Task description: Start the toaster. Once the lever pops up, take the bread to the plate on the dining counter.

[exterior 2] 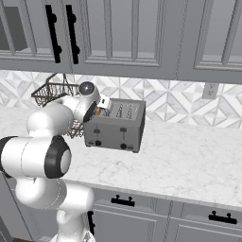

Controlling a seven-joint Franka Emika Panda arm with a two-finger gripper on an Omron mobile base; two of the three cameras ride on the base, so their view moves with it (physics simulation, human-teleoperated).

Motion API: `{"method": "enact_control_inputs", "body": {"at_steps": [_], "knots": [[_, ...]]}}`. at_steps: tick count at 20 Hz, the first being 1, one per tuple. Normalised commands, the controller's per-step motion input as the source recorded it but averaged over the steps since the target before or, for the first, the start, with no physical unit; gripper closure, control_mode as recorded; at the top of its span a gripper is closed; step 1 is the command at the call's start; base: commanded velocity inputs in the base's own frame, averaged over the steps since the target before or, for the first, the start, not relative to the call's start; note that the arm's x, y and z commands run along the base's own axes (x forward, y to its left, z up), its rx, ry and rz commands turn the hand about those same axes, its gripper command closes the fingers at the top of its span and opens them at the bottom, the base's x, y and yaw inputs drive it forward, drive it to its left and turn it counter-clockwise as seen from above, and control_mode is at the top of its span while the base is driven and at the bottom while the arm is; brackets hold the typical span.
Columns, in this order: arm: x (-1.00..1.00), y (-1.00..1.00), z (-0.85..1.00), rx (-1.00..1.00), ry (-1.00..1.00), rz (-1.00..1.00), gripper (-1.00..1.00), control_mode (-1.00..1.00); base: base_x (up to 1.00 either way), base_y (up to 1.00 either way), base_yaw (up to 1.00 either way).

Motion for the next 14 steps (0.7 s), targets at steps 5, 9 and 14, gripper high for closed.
{"method": "enact_control_inputs", "body": {"at_steps": [5,9,14], "knots": [[0.0,0.0,0.0,0.0,0.0,0.0,-1.0,-1.0,0.0,0.0,0.0],[0.0,0.0,0.0,0.0,0.0,0.0,-1.0,-1.0,0.0,0.0,0.0],[0.0,0.0,0.0,0.0,0.0,0.0,-1.0,-1.0,0.0,0.0,0.0]]}}
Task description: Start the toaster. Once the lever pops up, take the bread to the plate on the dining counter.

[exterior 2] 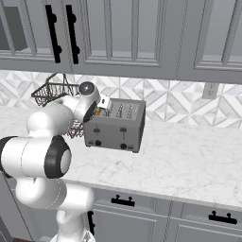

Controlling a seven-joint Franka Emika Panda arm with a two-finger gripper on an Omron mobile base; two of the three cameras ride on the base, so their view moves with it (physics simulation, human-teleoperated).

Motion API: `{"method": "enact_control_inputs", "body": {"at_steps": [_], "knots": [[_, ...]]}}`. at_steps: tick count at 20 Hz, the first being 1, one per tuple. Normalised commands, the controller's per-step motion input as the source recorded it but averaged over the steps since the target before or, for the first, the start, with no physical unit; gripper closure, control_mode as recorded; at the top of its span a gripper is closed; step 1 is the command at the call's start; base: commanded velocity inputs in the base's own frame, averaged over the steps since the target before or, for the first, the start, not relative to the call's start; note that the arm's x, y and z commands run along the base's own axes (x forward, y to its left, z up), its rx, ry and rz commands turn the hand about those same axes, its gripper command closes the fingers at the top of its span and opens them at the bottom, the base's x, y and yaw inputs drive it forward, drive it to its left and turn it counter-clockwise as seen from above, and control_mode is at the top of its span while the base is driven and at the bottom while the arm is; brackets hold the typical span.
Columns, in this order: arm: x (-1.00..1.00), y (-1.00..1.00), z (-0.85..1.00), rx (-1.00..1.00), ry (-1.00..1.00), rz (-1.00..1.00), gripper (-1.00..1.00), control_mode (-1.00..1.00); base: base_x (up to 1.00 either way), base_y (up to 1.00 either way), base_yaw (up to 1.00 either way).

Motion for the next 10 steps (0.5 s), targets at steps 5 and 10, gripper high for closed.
{"method": "enact_control_inputs", "body": {"at_steps": [5,10], "knots": [[0.0,0.0,0.0,0.0,0.0,0.0,-1.0,-1.0,0.0,0.0,0.0],[0.0,0.0,0.0,0.0,0.0,0.0,-1.0,-1.0,0.0,0.0,0.0]]}}
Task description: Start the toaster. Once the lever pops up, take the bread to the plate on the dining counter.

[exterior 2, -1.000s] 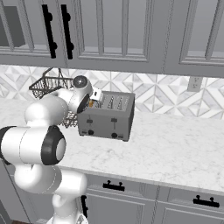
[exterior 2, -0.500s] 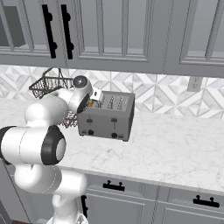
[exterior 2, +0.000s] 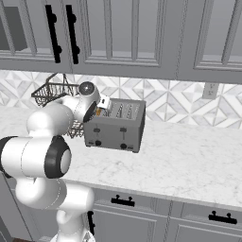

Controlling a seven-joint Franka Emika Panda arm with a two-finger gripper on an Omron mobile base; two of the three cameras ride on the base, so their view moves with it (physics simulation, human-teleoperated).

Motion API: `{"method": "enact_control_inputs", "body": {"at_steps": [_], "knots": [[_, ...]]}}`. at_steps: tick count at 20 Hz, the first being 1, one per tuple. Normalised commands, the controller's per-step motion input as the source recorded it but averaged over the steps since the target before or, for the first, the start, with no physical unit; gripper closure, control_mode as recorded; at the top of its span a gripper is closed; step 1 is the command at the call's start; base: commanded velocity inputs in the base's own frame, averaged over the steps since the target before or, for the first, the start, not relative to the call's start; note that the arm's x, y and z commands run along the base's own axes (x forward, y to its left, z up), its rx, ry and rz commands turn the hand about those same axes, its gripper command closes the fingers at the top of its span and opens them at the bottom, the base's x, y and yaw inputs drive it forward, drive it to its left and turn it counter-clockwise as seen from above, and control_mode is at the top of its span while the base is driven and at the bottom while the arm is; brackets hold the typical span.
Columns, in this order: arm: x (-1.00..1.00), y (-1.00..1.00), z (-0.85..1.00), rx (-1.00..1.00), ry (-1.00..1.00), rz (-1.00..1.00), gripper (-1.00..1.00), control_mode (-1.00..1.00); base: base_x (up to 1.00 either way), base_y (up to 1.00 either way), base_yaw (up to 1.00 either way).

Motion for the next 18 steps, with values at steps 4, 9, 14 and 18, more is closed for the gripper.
{"method": "enact_control_inputs", "body": {"at_steps": [4,9,14,18], "knots": [[0.0,0.0,0.0,0.0,0.0,0.0,-1.0,-1.0,0.0,0.0,0.0],[0.0,0.0,0.0,0.0,0.0,0.0,-1.0,-1.0,0.0,0.0,0.0],[0.0,0.0,0.0,0.0,0.0,0.0,-1.0,-1.0,0.0,0.0,0.0],[0.0,0.0,0.0,0.0,0.0,0.0,-1.0,-1.0,0.0,0.0,0.0]]}}
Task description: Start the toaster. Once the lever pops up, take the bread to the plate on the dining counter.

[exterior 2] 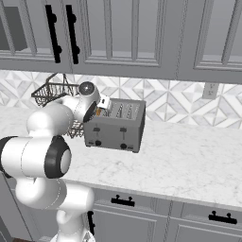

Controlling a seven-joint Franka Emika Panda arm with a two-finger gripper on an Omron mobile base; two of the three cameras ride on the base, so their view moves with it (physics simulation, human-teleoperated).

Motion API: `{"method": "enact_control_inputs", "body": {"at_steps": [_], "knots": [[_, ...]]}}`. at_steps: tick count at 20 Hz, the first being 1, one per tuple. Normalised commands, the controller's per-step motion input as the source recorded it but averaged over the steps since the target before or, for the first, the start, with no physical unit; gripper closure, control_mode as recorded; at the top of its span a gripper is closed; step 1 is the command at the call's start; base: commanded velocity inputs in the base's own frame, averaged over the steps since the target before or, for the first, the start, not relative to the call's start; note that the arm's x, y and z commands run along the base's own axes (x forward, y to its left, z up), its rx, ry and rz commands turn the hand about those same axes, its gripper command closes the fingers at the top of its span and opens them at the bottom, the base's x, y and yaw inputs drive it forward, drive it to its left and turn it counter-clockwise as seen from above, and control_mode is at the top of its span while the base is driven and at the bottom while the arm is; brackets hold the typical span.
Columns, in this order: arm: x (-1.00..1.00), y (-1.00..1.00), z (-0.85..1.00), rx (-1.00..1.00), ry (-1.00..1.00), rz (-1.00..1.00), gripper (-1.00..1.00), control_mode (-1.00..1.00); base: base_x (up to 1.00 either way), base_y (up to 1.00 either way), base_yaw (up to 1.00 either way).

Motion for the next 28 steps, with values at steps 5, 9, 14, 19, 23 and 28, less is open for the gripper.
{"method": "enact_control_inputs", "body": {"at_steps": [5,9,14,19,23,28], "knots": [[0.0,0.0,0.0,0.0,0.0,0.0,-1.0,-1.0,0.0,0.0,0.0],[0.0,0.0,0.0,0.0,0.0,0.0,-1.0,-1.0,0.0,0.0,0.0],[0.0,0.0,0.0,0.0,0.0,0.0,-1.0,-1.0,0.0,0.0,0.0],[0.0,0.0,0.0,0.0,0.0,0.0,-1.0,-1.0,0.0,0.0,0.0],[0.0,0.0,0.0,0.0,0.0,0.0,-1.0,-1.0,0.0,0.0,0.0],[0.0,0.0,0.0,0.0,0.0,0.0,-1.0,-1.0,0.0,0.0,0.0]]}}
